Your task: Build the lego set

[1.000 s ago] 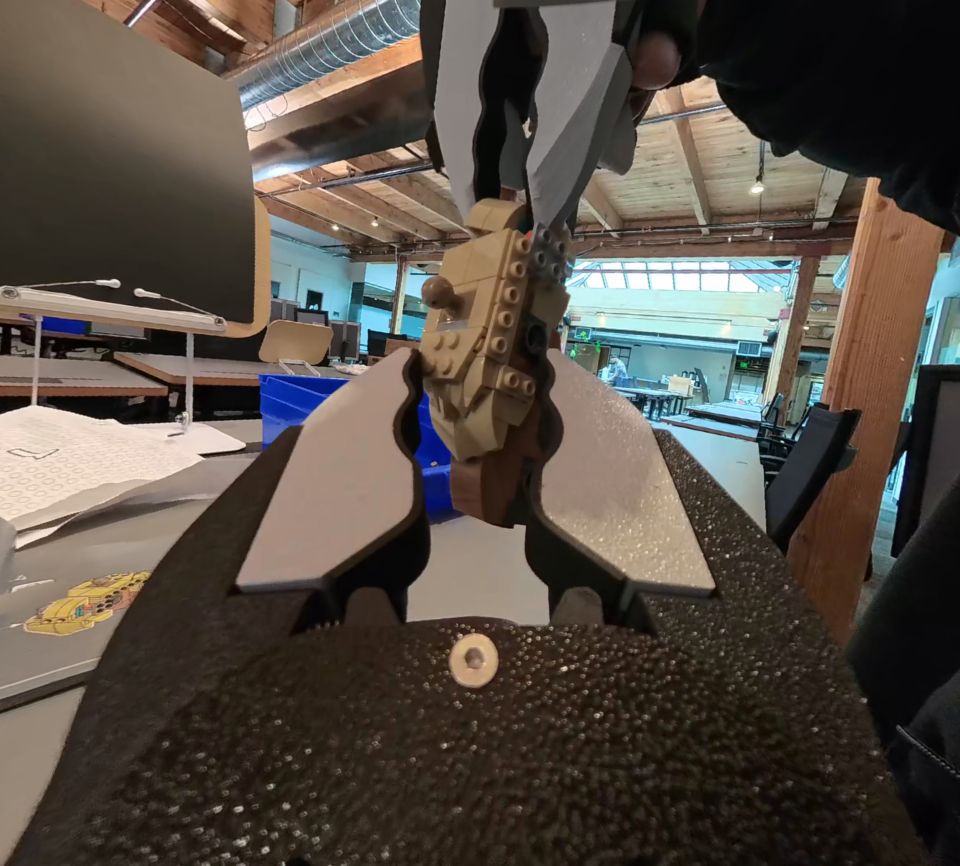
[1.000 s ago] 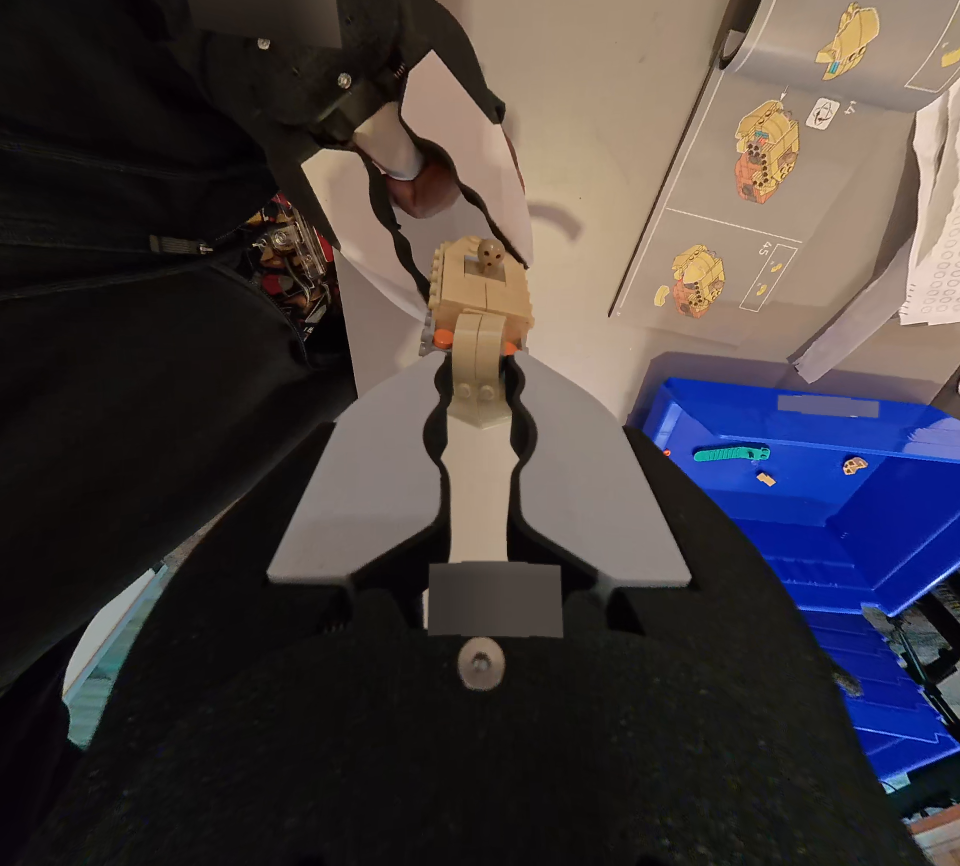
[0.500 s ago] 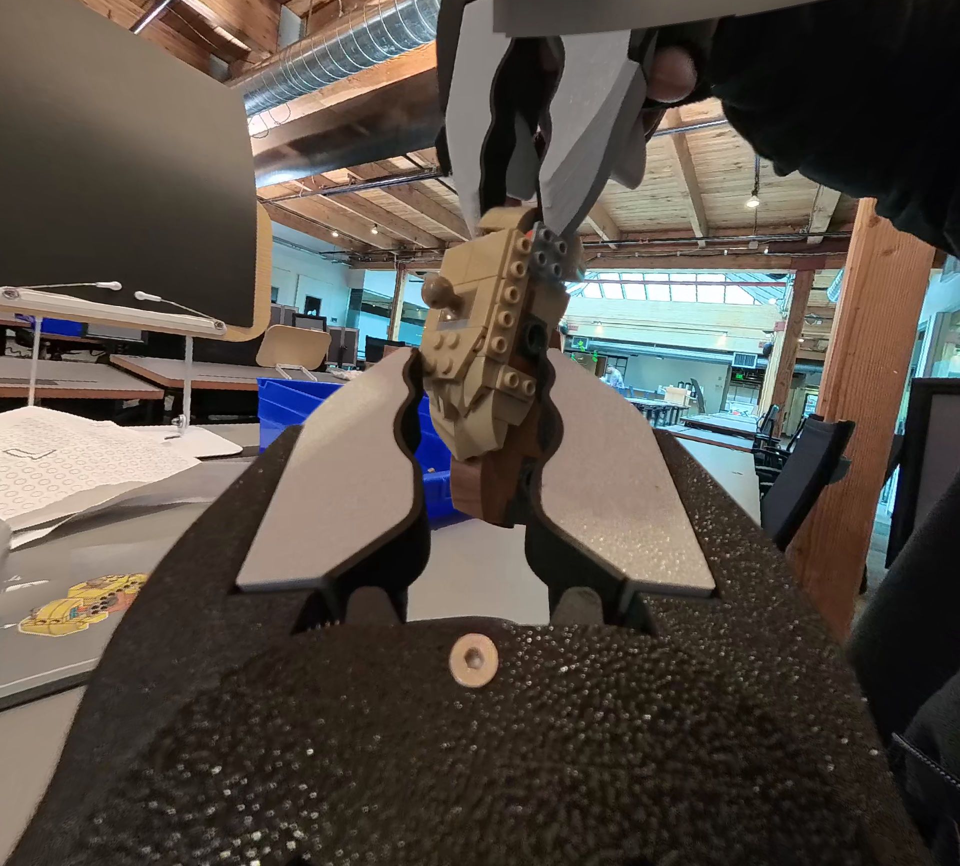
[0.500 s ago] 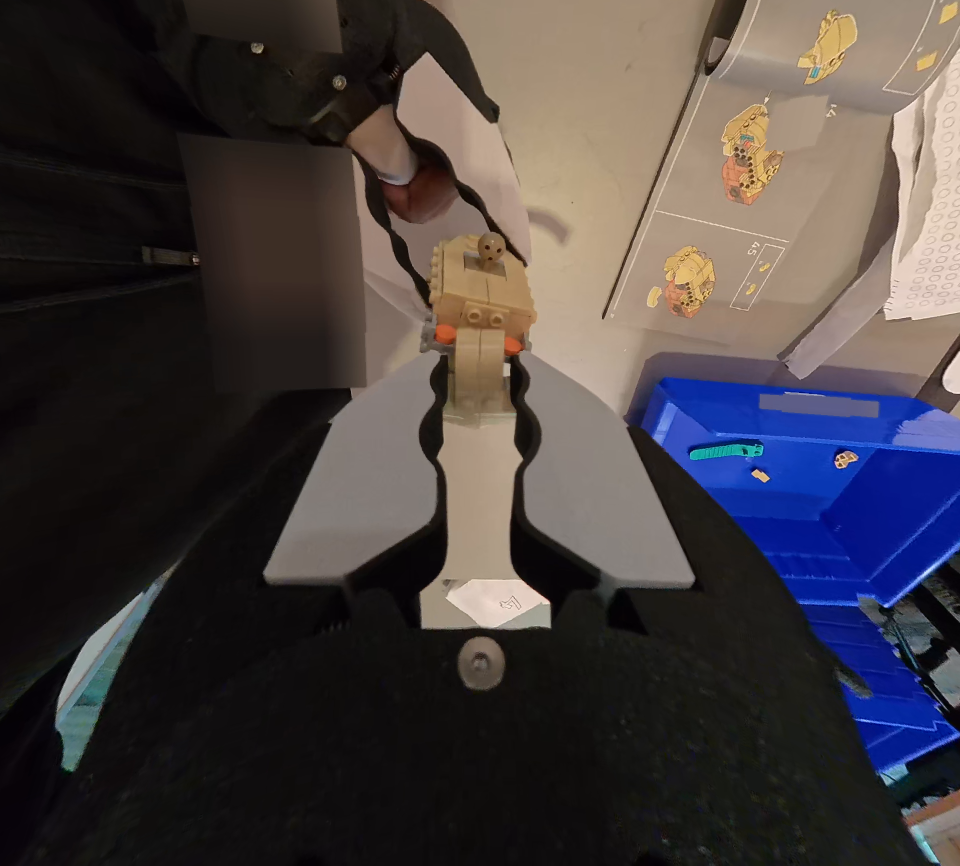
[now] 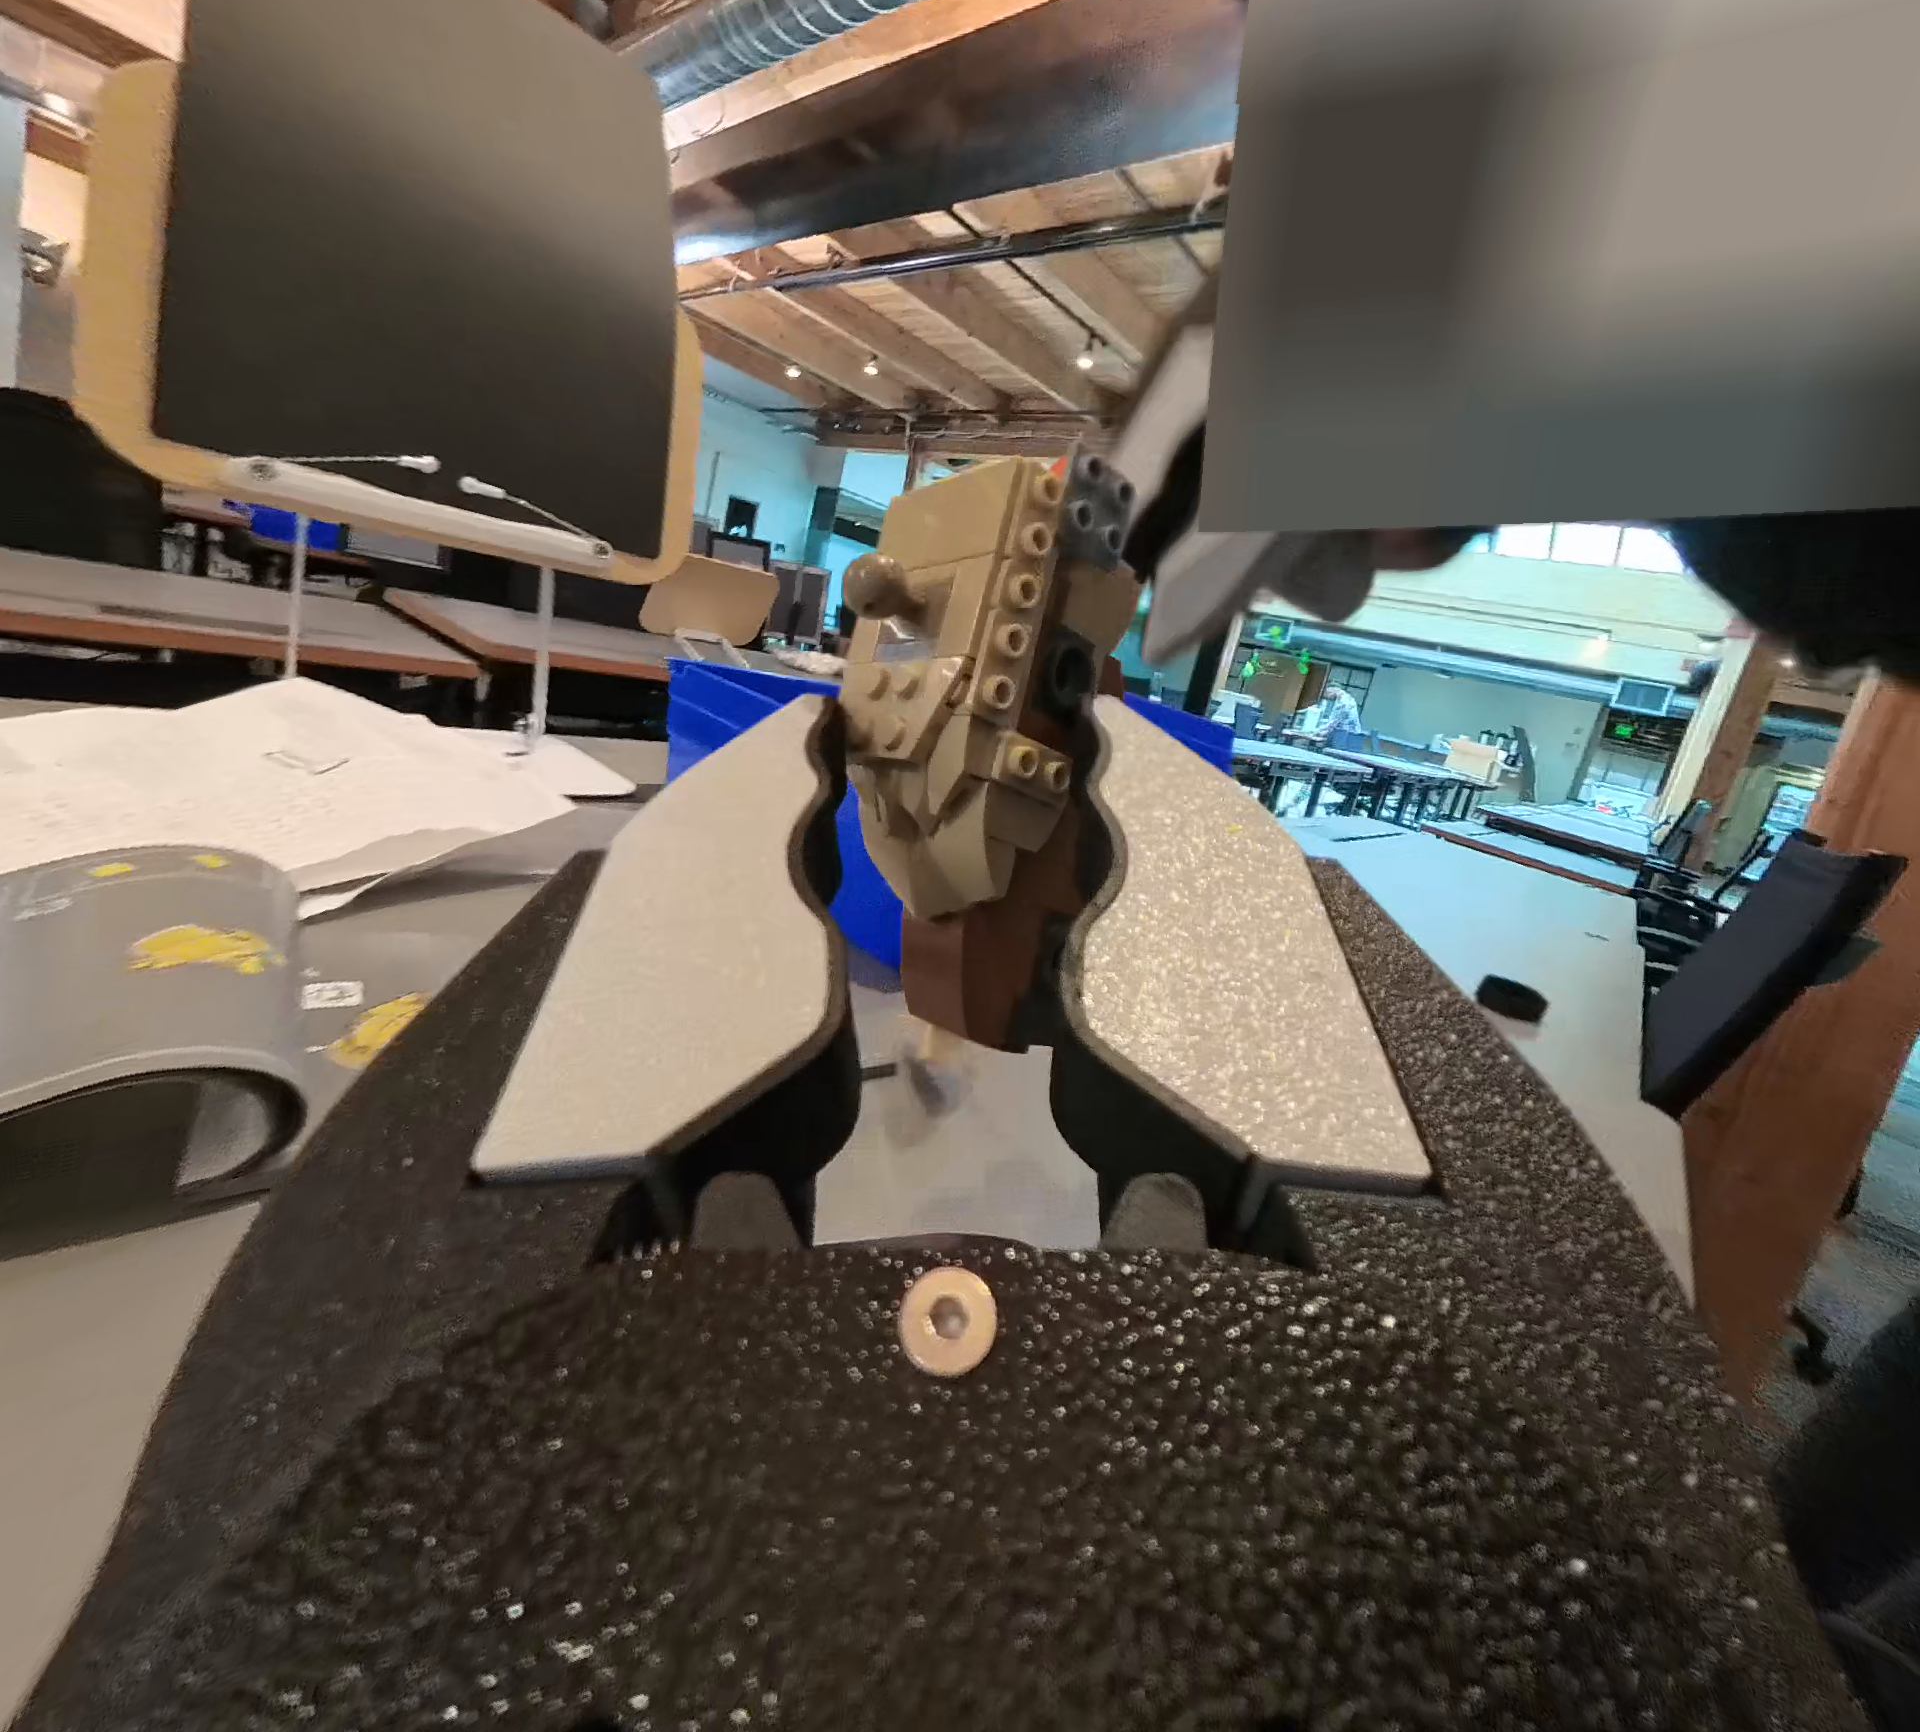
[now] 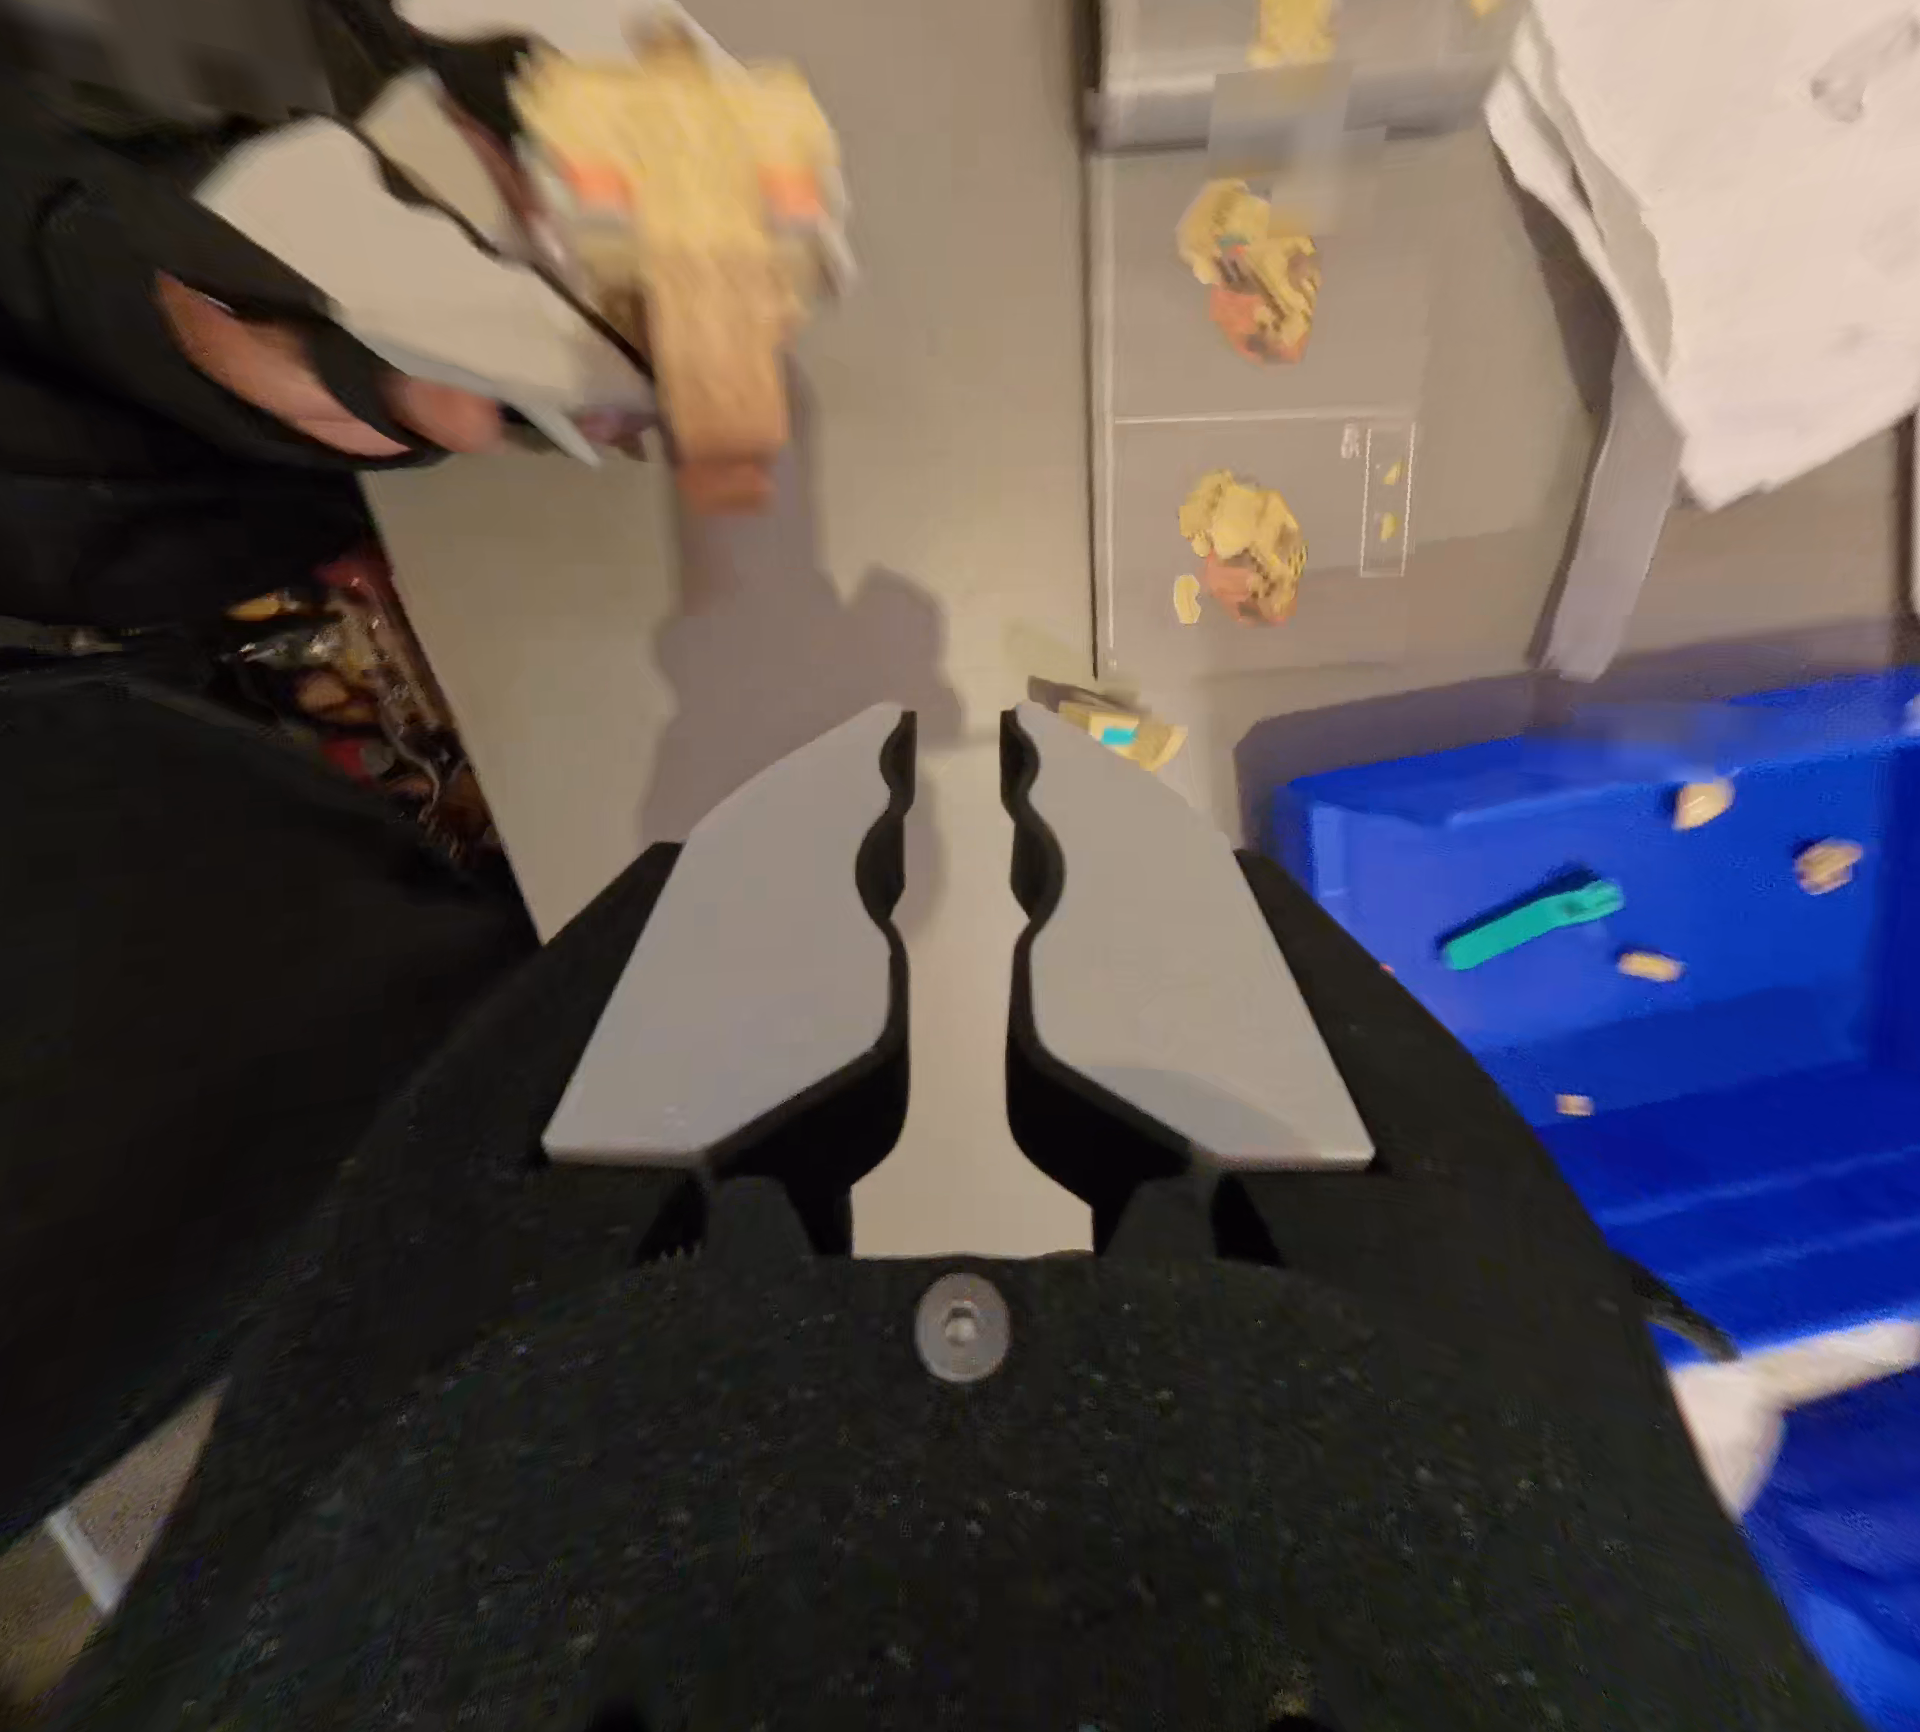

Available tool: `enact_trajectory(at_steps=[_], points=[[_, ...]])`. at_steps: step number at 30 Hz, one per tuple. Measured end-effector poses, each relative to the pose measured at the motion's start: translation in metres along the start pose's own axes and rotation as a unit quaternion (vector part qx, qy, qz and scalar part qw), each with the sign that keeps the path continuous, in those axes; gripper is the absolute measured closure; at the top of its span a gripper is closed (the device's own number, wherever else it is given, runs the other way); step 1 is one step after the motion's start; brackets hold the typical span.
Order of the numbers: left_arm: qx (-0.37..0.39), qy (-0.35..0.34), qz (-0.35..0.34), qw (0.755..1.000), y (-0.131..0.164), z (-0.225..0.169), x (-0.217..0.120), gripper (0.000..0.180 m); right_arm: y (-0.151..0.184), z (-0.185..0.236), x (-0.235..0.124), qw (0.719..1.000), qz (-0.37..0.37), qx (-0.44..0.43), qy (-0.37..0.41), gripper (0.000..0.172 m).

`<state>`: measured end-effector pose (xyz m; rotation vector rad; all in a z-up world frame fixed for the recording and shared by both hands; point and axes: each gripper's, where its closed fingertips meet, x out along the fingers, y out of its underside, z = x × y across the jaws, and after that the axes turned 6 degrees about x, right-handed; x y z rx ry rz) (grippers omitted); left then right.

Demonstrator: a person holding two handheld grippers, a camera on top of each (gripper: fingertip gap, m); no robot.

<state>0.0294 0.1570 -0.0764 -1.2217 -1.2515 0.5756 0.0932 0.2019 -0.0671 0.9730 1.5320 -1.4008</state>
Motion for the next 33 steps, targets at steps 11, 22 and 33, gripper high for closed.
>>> enact_trajectory(at_steps=[11, 22, 33], points=[[0.018, -0.011, 0.101, 0.995, 0.028, 0.013, 0.015, 0.139, 0.108, -0.076, 0.120, 0.965, -0.110, 0.228, 0.066, 0.144], [0.038, -0.029, 0.101, 0.994, 0.026, 0.020, 0.011, 0.139, 0.090, -0.112, 0.143, 0.957, -0.103, 0.236, 0.134, 0.147], [0.026, -0.014, 0.097, 0.995, 0.023, 0.018, 0.007, 0.139, 0.089, -0.130, 0.141, 0.952, -0.118, 0.227, 0.166, 0.146]])
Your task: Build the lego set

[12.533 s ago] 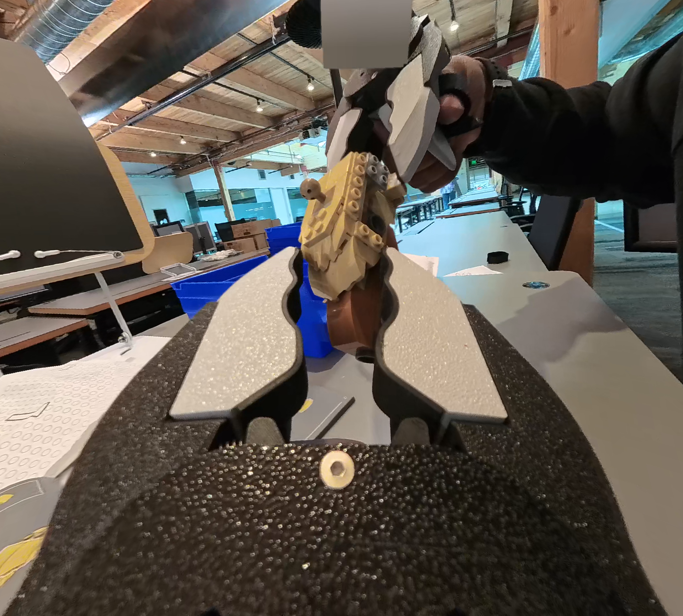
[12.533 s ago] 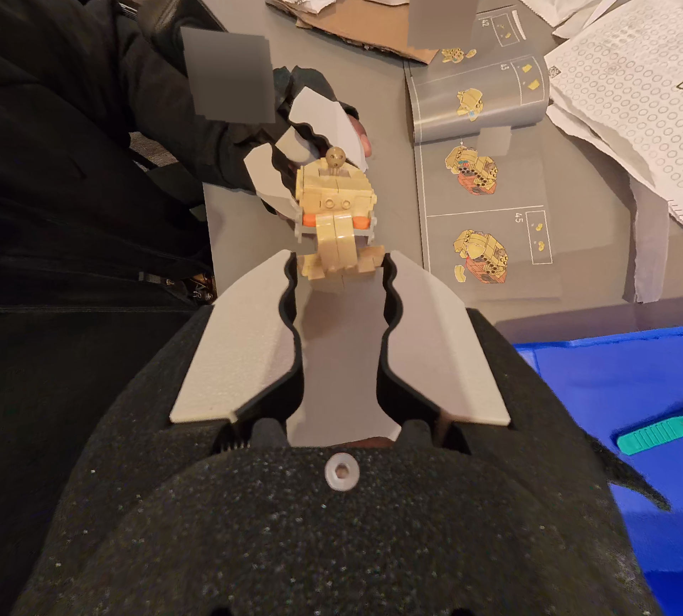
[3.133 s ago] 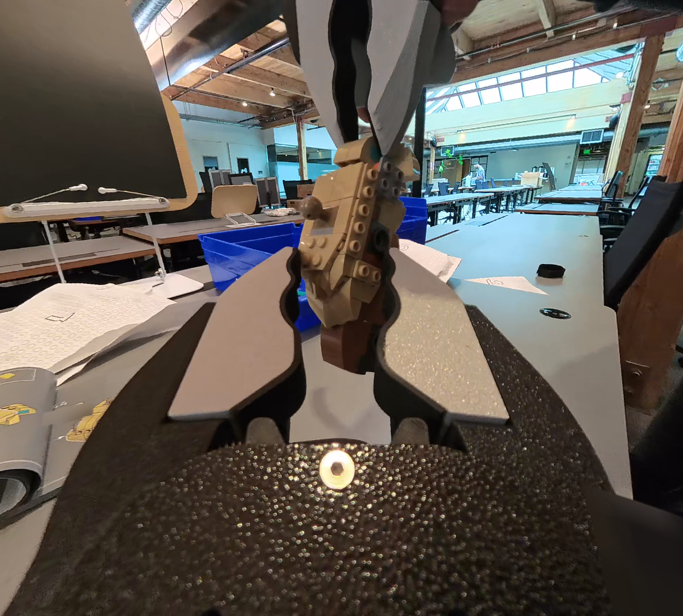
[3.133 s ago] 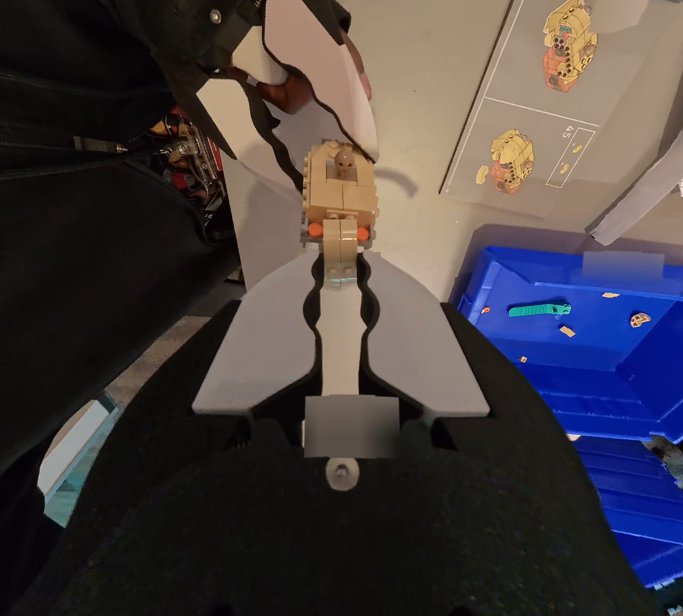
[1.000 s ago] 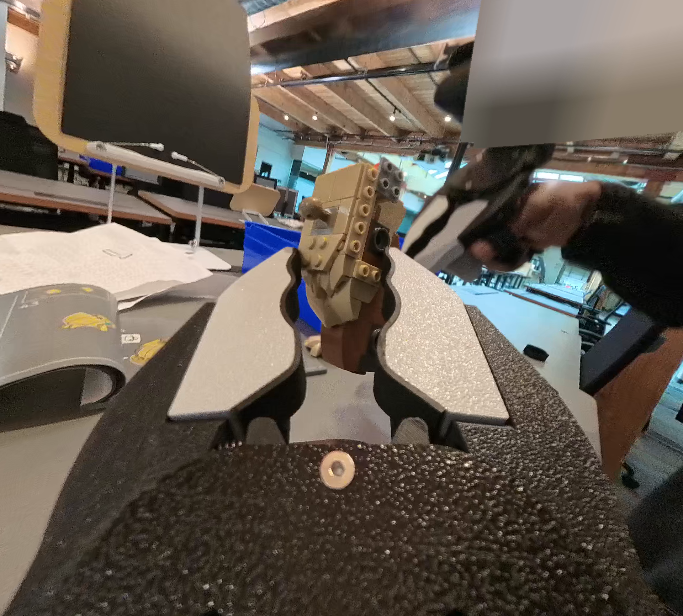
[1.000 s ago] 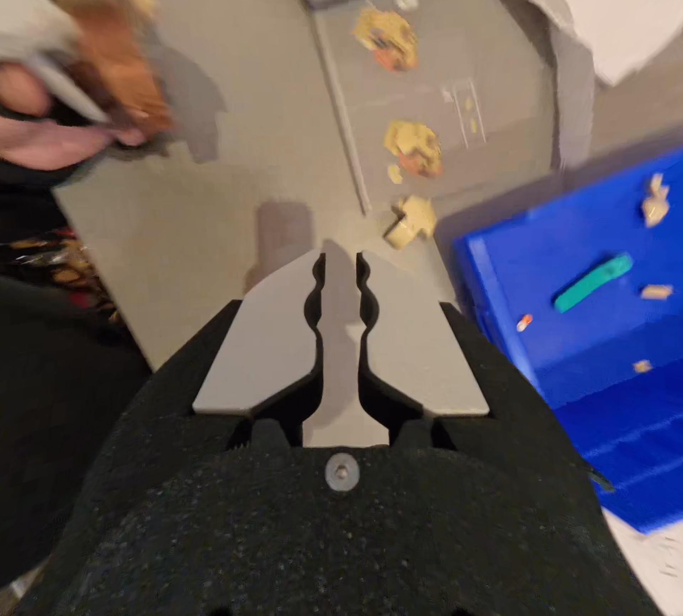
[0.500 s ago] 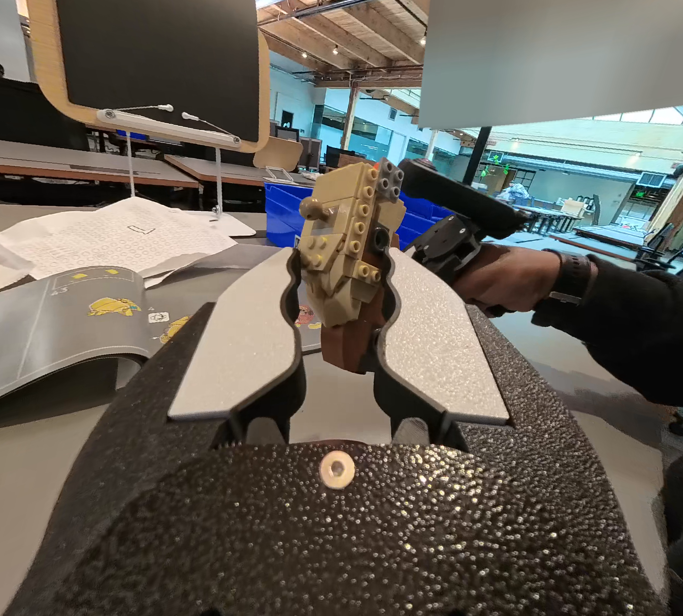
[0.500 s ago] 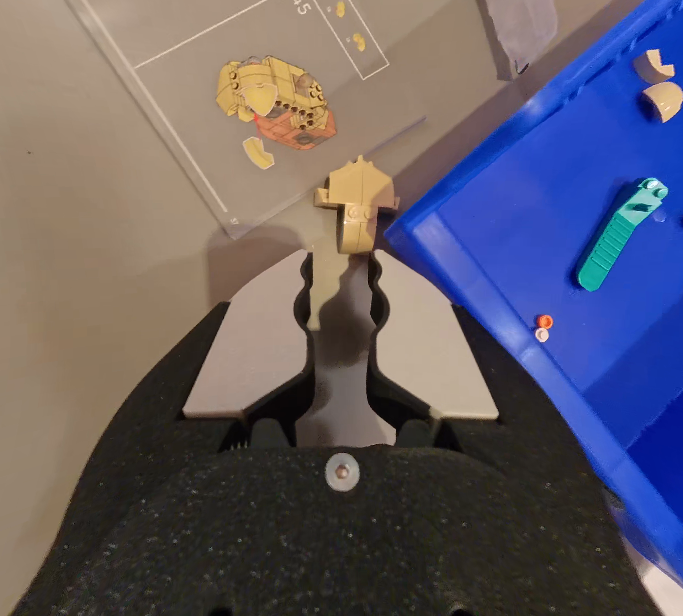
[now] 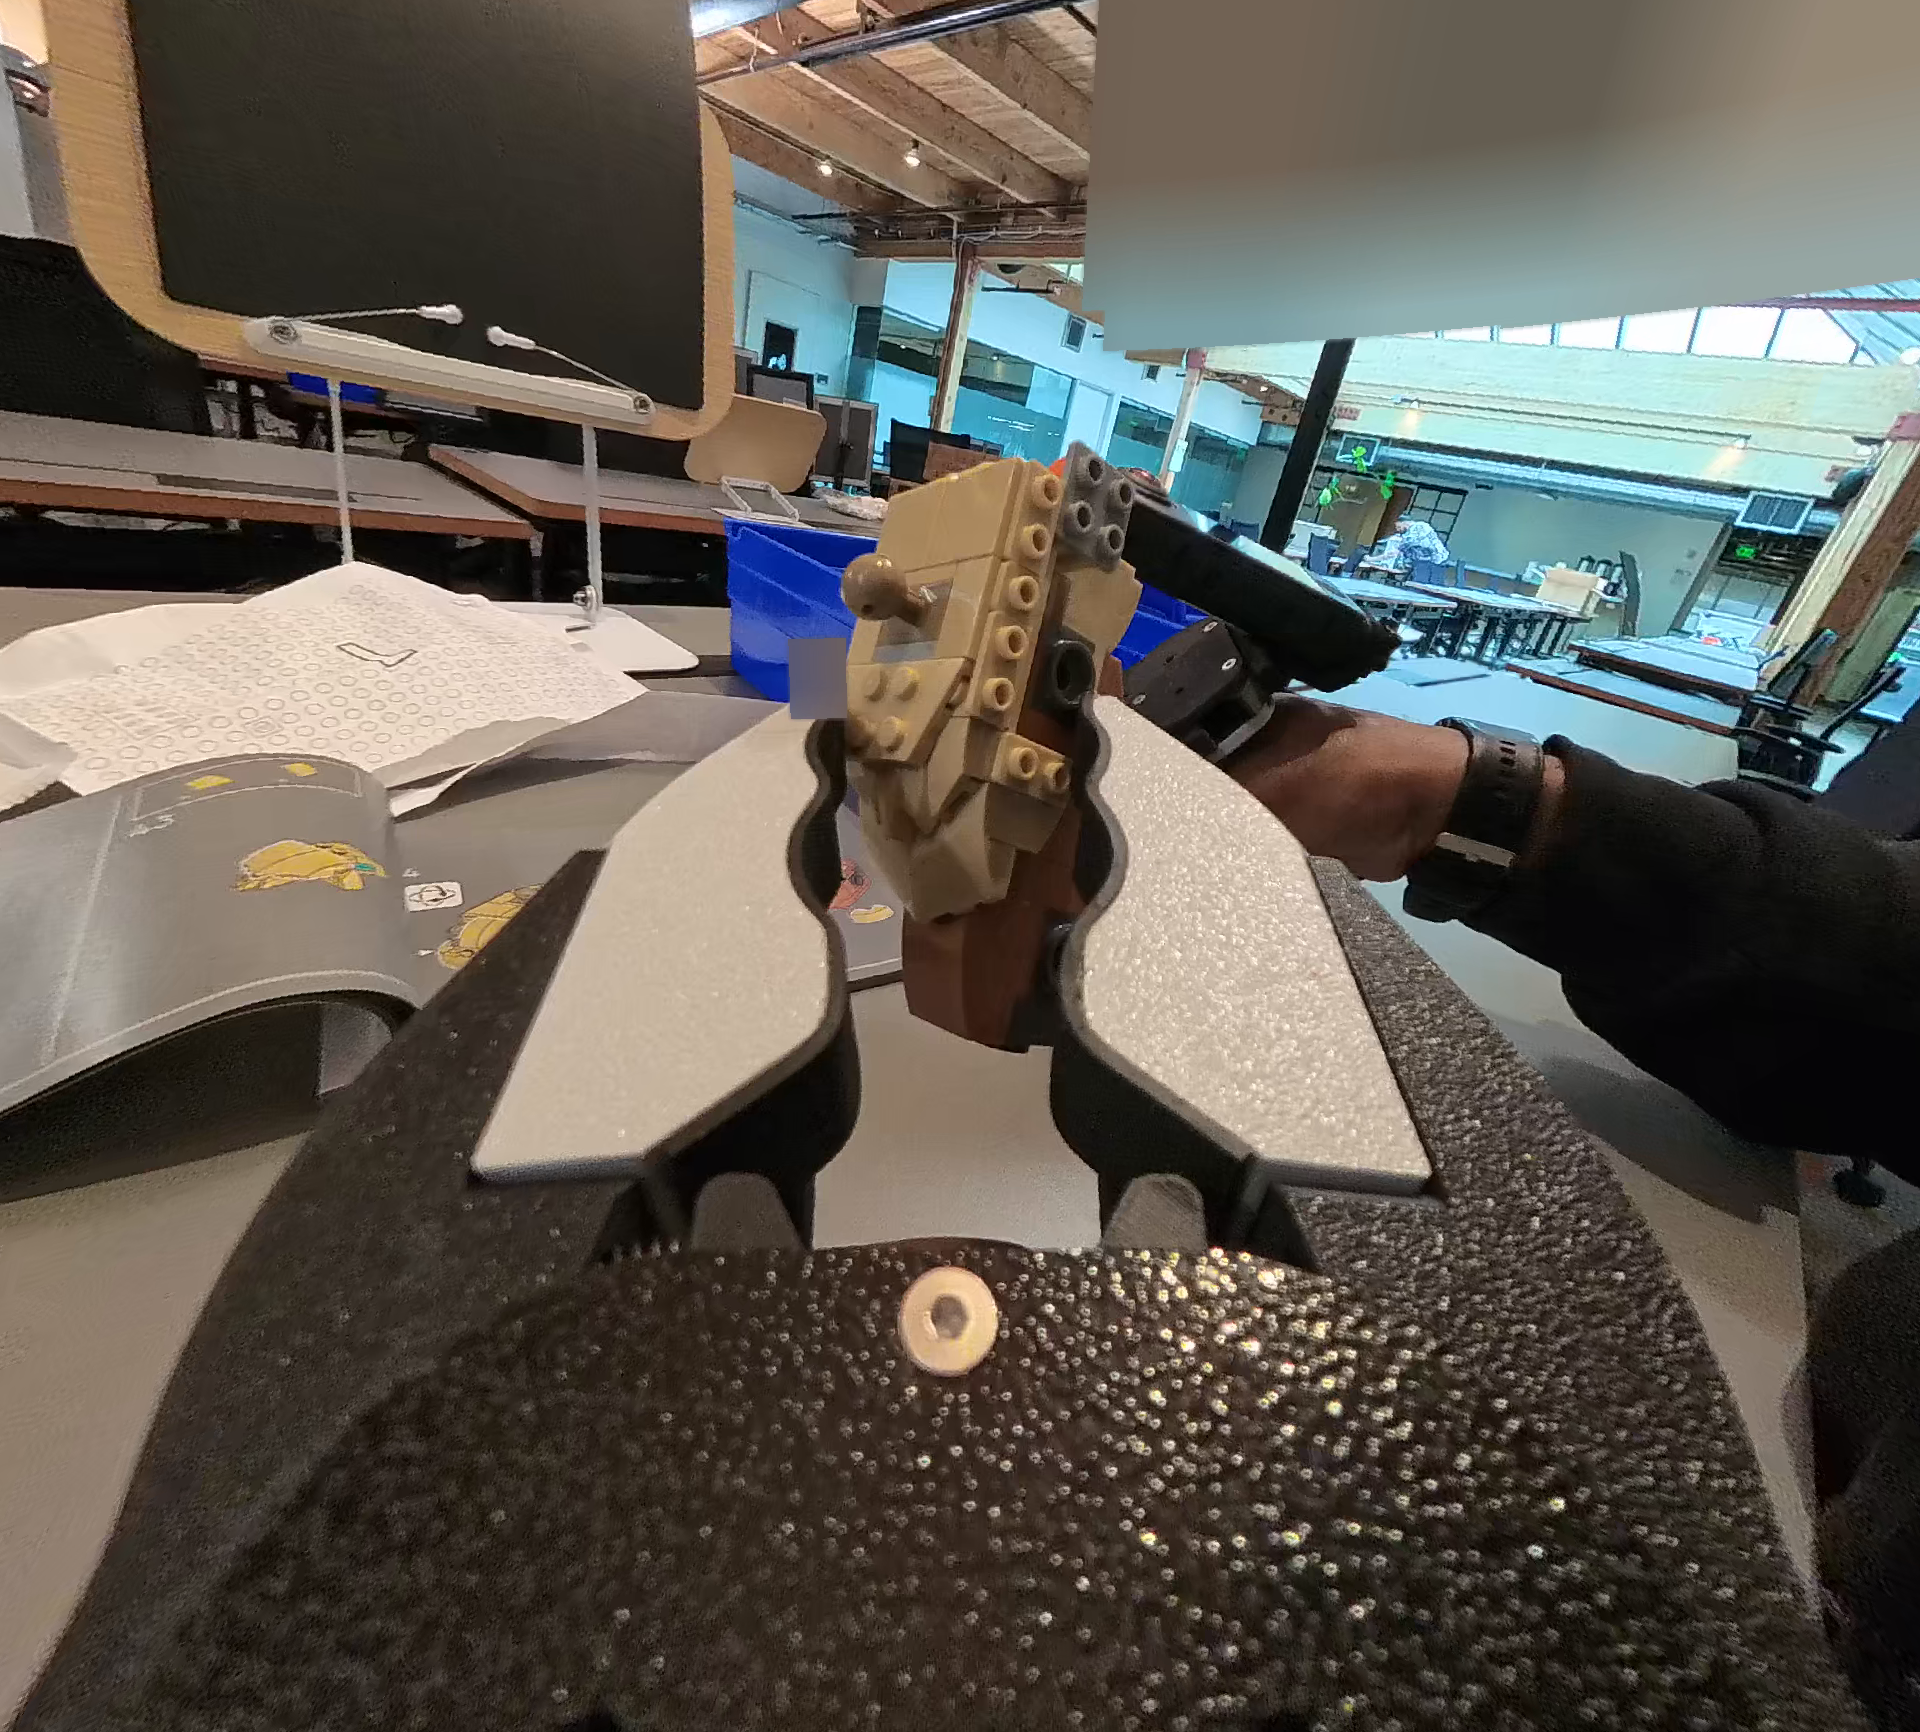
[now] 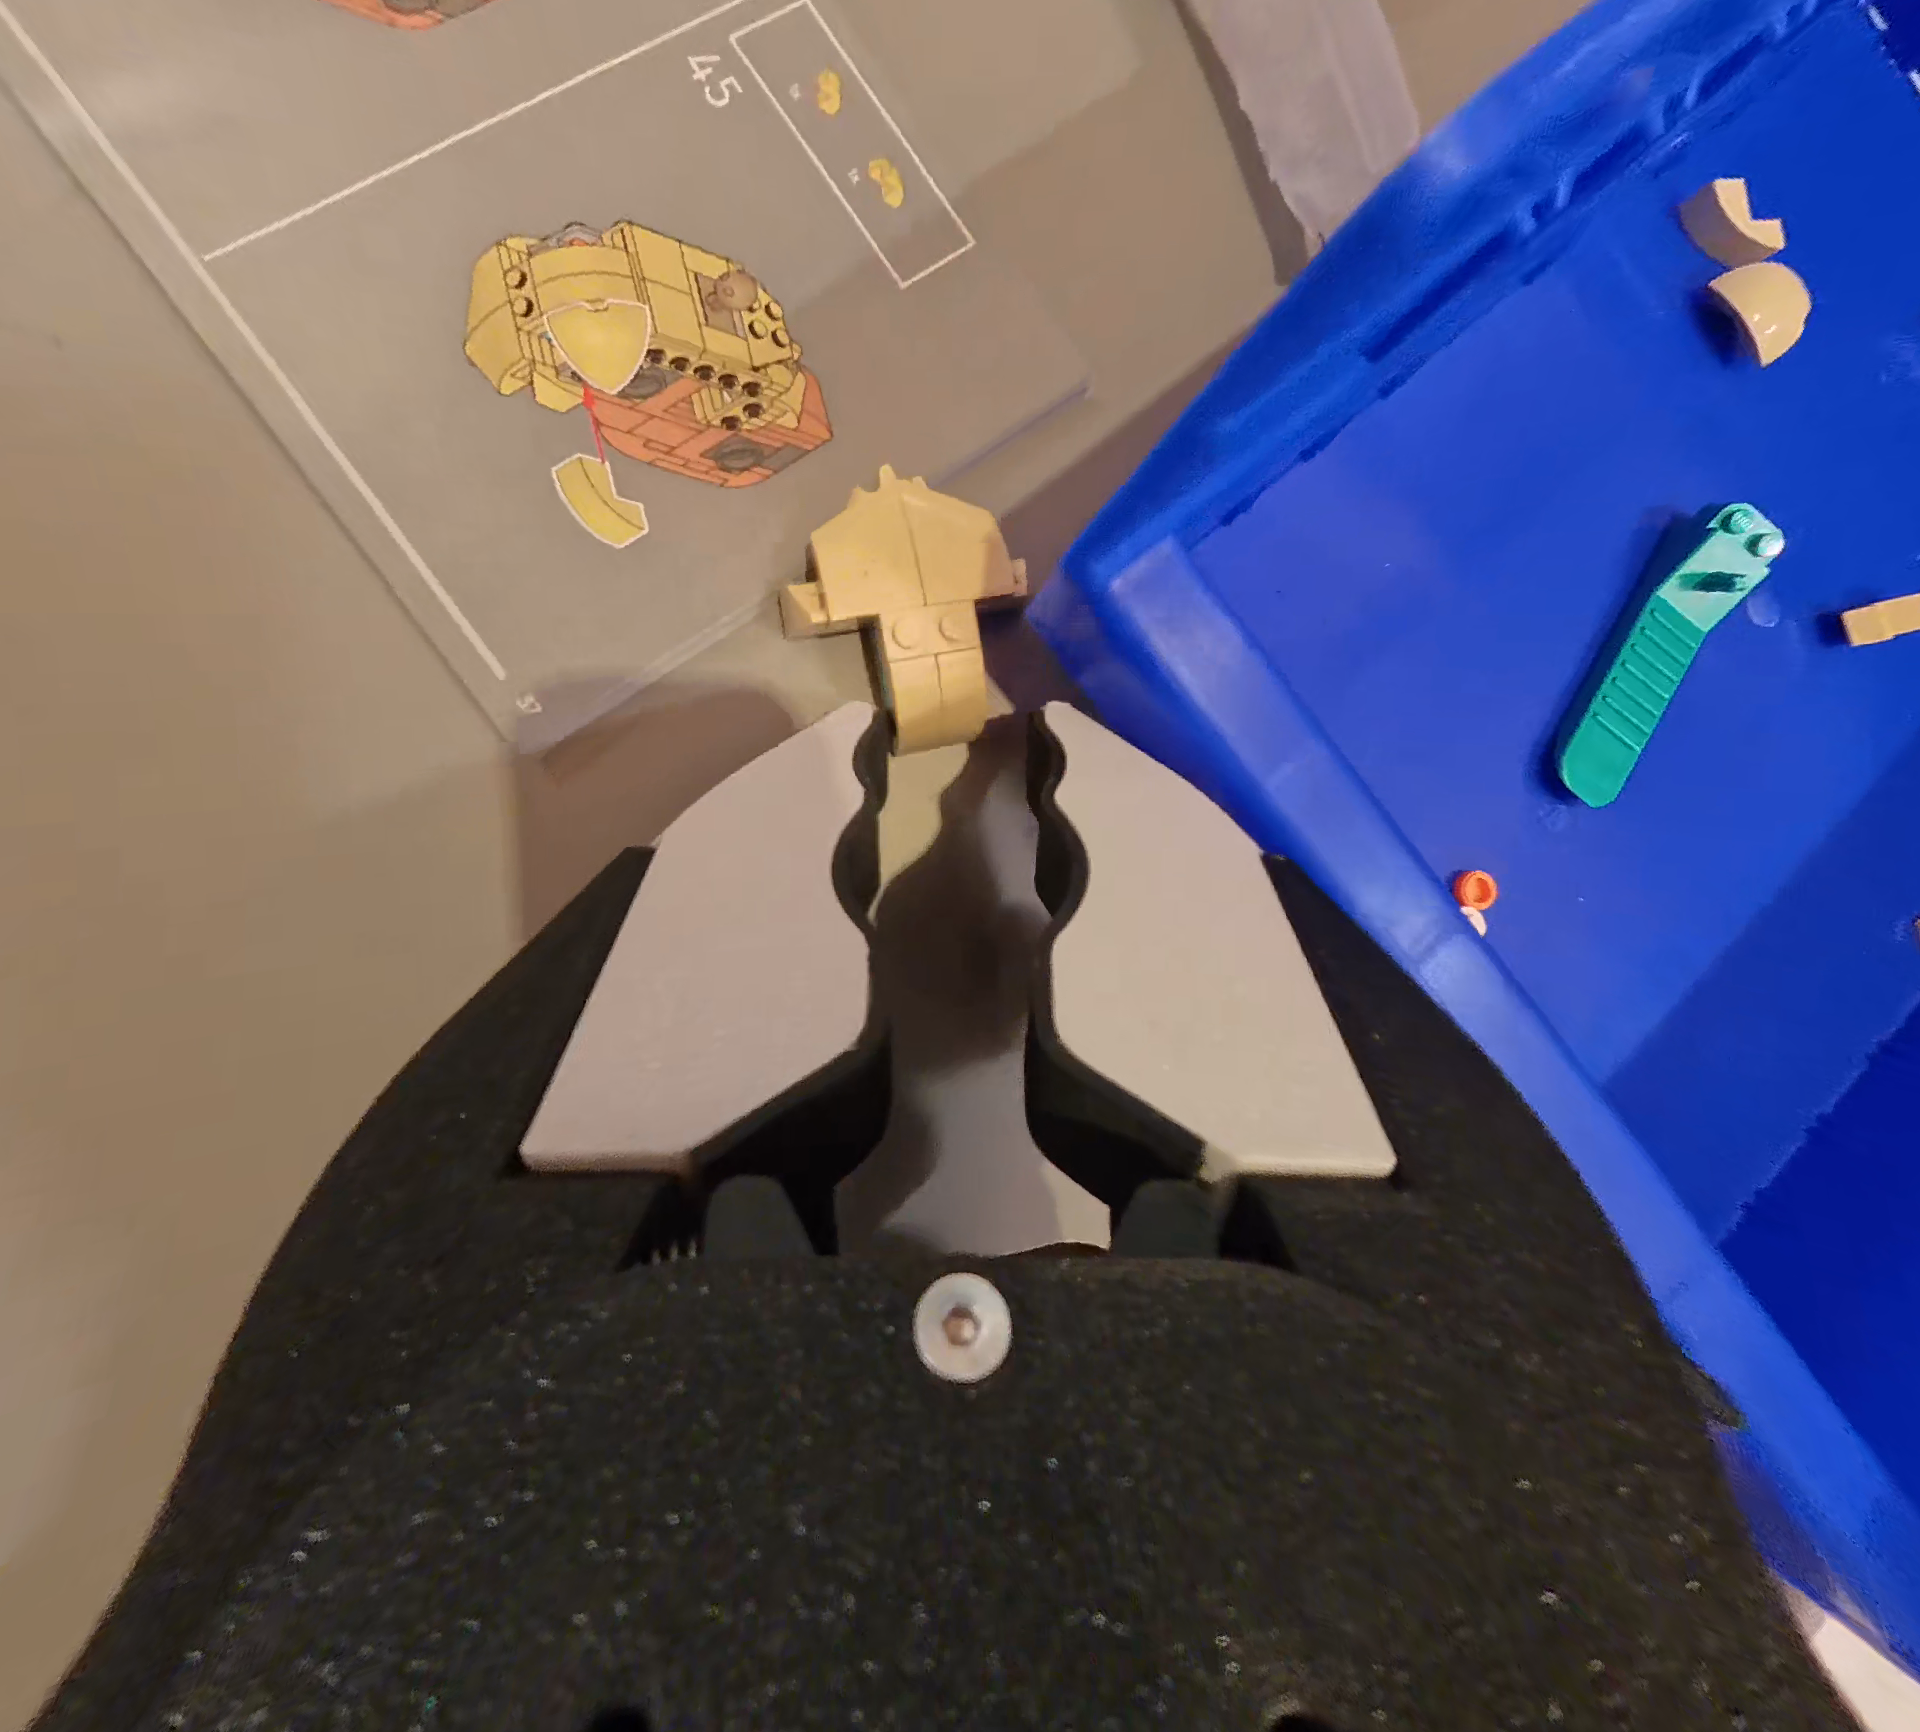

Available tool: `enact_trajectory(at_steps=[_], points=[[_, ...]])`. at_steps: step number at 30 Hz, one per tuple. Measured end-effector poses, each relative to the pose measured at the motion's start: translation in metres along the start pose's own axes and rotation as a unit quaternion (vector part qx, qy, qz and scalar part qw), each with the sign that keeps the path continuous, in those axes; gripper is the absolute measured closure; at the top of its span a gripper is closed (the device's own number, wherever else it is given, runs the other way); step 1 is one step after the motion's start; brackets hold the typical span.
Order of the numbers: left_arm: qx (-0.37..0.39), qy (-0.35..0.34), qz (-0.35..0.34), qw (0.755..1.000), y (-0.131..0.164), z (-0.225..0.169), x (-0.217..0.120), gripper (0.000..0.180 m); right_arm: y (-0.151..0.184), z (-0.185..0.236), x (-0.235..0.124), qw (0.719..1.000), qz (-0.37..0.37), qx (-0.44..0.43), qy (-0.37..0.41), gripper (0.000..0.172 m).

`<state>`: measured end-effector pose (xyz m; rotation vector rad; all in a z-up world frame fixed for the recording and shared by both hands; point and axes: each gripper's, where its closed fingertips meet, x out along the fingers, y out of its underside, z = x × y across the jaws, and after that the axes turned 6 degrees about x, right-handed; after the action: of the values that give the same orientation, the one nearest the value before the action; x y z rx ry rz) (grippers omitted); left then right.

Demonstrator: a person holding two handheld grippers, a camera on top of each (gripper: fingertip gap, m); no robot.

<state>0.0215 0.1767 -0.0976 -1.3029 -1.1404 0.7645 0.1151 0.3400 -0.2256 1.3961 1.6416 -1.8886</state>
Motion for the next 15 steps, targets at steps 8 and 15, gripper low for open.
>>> enact_trajectory(at_steps=[8, 15], points=[[-0.008, 0.006, -0.007, 1.000, -0.002, 0.001, -0.003, 0.139, -0.006, 0.000, 0.008, 1.000, -0.012, -0.002, -0.014, 0.152], [-0.017, 0.006, -0.013, 1.000, -0.003, 0.003, -0.005, 0.139, 0.017, 0.053, -0.019, 0.997, 0.012, -0.011, -0.077, 0.152]])
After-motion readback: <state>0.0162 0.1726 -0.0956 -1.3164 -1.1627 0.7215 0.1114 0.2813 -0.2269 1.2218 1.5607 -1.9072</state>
